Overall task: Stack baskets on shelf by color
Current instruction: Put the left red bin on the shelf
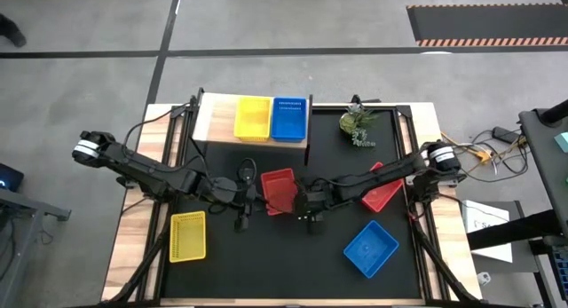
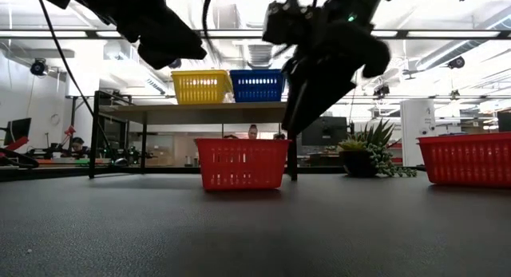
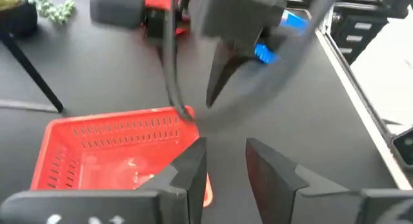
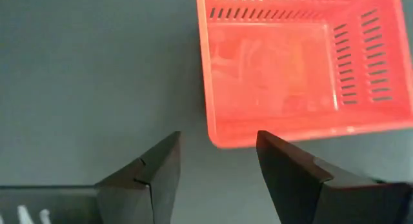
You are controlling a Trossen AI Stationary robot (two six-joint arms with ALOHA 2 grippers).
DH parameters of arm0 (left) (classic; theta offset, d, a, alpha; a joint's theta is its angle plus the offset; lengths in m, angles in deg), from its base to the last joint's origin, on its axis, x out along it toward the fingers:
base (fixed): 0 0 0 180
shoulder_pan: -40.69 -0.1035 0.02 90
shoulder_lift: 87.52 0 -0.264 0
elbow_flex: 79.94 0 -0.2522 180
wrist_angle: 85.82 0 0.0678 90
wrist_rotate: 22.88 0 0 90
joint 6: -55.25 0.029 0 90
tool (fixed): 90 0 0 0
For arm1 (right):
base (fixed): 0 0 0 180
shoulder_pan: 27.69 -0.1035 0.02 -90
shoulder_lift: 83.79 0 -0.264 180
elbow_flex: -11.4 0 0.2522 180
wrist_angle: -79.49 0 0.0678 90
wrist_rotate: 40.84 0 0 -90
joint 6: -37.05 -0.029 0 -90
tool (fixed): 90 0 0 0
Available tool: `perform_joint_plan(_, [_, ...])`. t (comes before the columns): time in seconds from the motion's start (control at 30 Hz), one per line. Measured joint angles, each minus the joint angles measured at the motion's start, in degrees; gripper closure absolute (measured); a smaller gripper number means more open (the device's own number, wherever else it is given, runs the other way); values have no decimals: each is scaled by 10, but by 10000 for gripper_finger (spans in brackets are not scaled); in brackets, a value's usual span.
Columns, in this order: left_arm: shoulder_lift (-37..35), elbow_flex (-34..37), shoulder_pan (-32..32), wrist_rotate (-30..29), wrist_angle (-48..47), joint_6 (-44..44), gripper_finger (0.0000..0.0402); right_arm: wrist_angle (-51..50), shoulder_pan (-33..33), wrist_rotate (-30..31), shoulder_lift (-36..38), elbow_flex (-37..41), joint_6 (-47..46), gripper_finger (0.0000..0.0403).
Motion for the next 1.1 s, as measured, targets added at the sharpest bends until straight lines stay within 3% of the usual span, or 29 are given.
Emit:
perform_joint_plan(0.23, [0, 0, 0, 0, 15, -54, 308, 13, 0, 1, 90, 75, -8, 220])
perform_joint_plan(0.37, [10, -10, 2, -4, 22, -79, 308, 96, 0, 2, 160, 140, 7, 224])
perform_joint_plan(0.63, [117, -90, 15, -6, 7, -78, 308, 216, 1, 2, 299, 219, 85, 225])
perform_joint_plan(0.97, [284, -324, 27, -14, -306, -59, 308, 243, 0, 1, 405, 264, 103, 225])
perform_joint_plan(1.1, [326, -368, 26, -18, -329, -48, 308, 239, 0, 1, 424, 278, 102, 225])
